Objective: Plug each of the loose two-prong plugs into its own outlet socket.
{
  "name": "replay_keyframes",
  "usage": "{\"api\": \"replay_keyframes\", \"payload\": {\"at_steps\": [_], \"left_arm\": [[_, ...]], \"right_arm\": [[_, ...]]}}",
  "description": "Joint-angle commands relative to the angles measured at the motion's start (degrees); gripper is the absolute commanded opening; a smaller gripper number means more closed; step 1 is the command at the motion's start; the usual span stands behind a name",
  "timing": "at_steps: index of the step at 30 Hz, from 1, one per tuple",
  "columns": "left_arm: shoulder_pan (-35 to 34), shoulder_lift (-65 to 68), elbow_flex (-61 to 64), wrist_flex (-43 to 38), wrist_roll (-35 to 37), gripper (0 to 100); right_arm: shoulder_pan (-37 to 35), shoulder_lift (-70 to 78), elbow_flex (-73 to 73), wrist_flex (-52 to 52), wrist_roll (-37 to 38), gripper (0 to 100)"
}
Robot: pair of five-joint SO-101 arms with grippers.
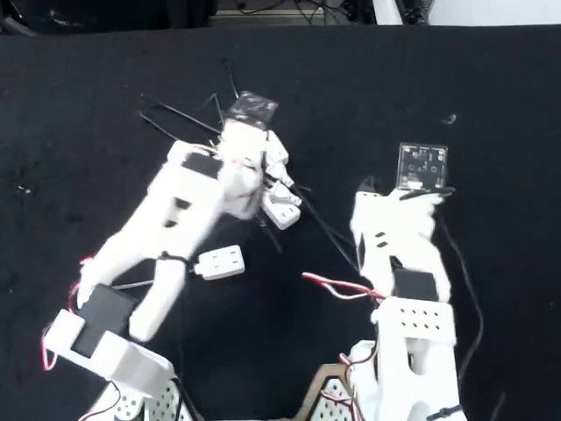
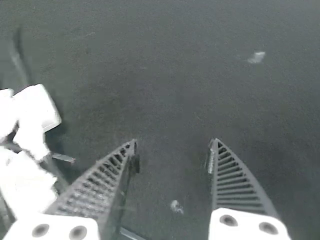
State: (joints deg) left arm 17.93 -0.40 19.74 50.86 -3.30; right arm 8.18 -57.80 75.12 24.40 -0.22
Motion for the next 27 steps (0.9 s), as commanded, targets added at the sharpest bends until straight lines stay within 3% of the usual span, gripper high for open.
{"api": "replay_keyframes", "payload": {"at_steps": [1, 8, 13, 17, 27], "left_arm": [[6.29, -0.18, -0.31, -8.09, 6.51, 18], [7.96, 9.58, -2.77, -16.62, 6.95, 18], [6.46, 21.63, -16.4, -6.24, 7.03, 18], [4.0, 23.3, -23.25, 0.79, 7.03, 17], [-6.9, 23.21, -23.43, 3.96, 4.31, 16]], "right_arm": [[3.43, -2.07, -4.26, -1.23, -2.11, 22.9], [5.71, -2.07, -4.97, -1.23, -4.84, 22.9], [5.63, -2.07, -4.97, -1.23, -4.84, 22.9], [5.45, -2.07, -4.97, -1.23, -4.48, 22.9], [5.36, -2.07, -5.05, -1.23, -4.4, 22.9]]}}
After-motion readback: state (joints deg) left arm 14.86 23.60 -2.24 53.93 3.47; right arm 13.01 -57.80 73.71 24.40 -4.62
